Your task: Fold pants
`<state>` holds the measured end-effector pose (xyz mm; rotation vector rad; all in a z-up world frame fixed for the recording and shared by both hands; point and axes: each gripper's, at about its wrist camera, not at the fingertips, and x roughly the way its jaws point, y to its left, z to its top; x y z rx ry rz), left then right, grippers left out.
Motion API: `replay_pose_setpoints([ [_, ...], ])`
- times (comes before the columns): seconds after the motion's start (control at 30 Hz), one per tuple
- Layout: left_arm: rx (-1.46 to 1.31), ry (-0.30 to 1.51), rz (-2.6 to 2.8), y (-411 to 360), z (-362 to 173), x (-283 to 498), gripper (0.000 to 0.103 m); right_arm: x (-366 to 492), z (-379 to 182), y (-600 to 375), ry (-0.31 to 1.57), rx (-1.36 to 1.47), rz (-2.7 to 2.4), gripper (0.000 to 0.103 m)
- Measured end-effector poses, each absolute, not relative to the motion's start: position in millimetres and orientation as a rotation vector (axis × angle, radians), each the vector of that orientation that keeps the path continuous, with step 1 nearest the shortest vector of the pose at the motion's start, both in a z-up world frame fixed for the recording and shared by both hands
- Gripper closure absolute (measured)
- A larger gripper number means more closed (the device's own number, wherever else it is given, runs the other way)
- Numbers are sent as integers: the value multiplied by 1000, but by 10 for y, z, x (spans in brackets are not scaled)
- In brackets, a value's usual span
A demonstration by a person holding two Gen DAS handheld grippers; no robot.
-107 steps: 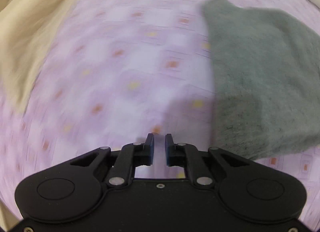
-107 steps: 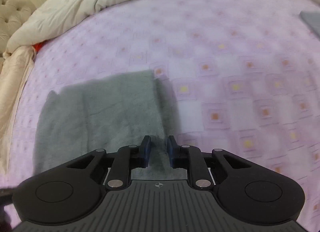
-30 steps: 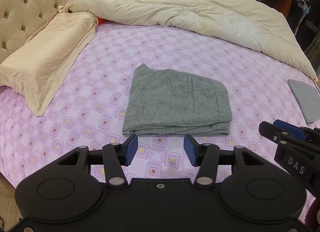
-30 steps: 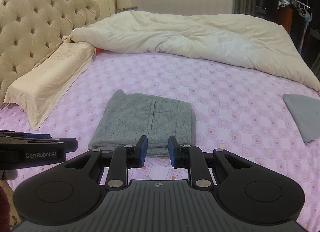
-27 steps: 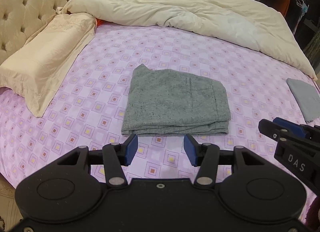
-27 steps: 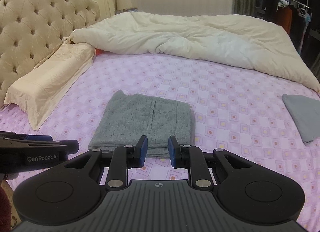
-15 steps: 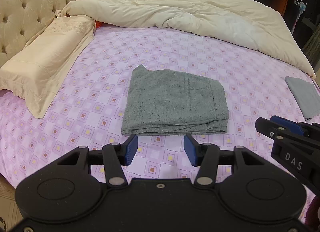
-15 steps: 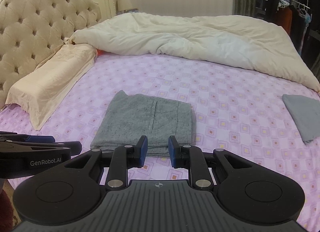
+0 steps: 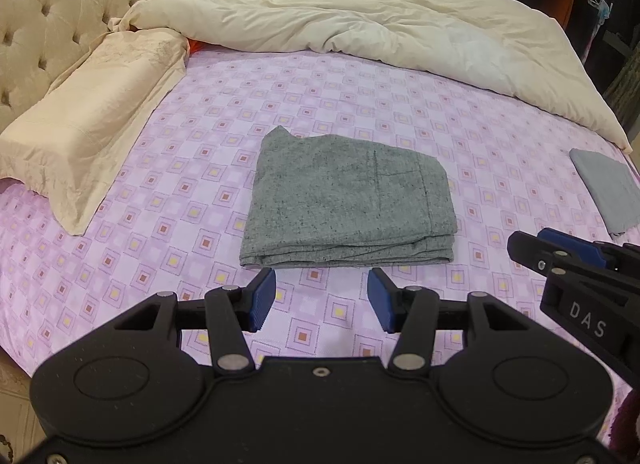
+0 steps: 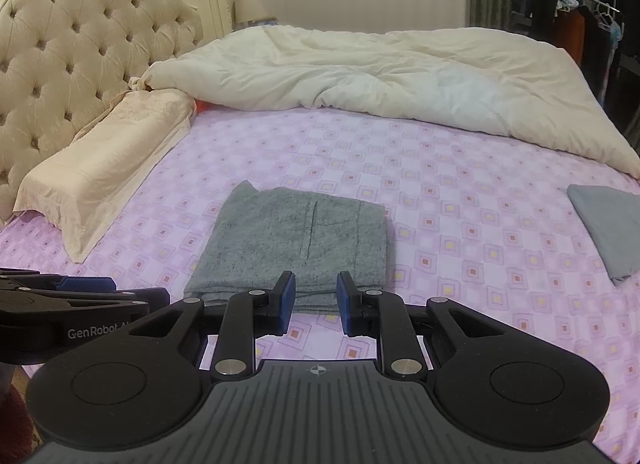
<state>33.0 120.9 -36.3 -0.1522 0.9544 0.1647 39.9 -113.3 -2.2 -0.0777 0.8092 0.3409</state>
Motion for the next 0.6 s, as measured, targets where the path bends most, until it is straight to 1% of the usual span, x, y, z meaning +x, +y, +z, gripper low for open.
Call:
replay_pose_setpoints([
  [0.6,-131,963,161,1153,-393,345,45,392,-33,-1124,821,-59,322,82],
])
